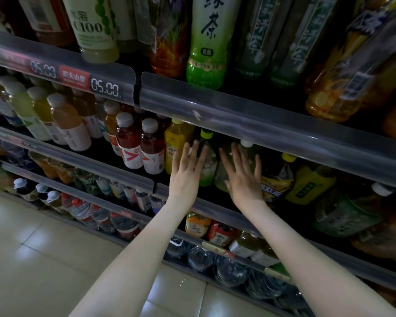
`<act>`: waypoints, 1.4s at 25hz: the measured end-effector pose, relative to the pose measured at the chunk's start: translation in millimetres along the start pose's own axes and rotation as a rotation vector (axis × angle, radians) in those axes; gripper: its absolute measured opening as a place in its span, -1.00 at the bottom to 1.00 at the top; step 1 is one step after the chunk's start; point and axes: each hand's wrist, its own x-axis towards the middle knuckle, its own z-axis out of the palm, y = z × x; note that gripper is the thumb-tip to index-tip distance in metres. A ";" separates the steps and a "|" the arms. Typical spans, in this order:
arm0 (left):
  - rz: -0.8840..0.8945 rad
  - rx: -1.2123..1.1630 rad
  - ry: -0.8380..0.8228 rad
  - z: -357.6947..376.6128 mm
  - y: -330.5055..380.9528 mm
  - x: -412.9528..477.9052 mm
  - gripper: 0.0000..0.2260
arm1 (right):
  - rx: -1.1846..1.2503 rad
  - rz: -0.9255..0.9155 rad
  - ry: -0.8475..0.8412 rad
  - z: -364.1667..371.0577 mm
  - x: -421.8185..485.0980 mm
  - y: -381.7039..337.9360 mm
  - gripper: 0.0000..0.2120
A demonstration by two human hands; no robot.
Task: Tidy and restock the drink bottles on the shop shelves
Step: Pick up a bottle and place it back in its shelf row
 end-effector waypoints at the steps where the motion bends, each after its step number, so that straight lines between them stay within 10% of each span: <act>1: 0.013 -0.042 -0.024 1.0 3.9 -0.6 -0.40 | -0.042 -0.008 -0.039 3.9 -3.2 9.4 -0.02; 12: -0.107 -0.085 -0.129 4.6 95.7 -9.8 -0.17 | 0.028 -0.027 0.124 -12.0 -60.5 44.0 -0.12; 18: 0.341 -0.351 -0.194 -4.9 211.7 -21.4 -0.32 | 0.243 0.454 0.423 -29.0 -148.7 158.6 -0.30; 23: 0.416 -0.371 -0.334 1.0 283.5 9.1 -0.24 | 0.667 0.793 0.100 -52.7 -134.4 213.5 -0.22; 35: 0.456 -0.542 -0.389 -3.3 293.0 -15.3 -0.38 | 0.394 0.269 0.353 -50.9 -210.3 212.8 -0.65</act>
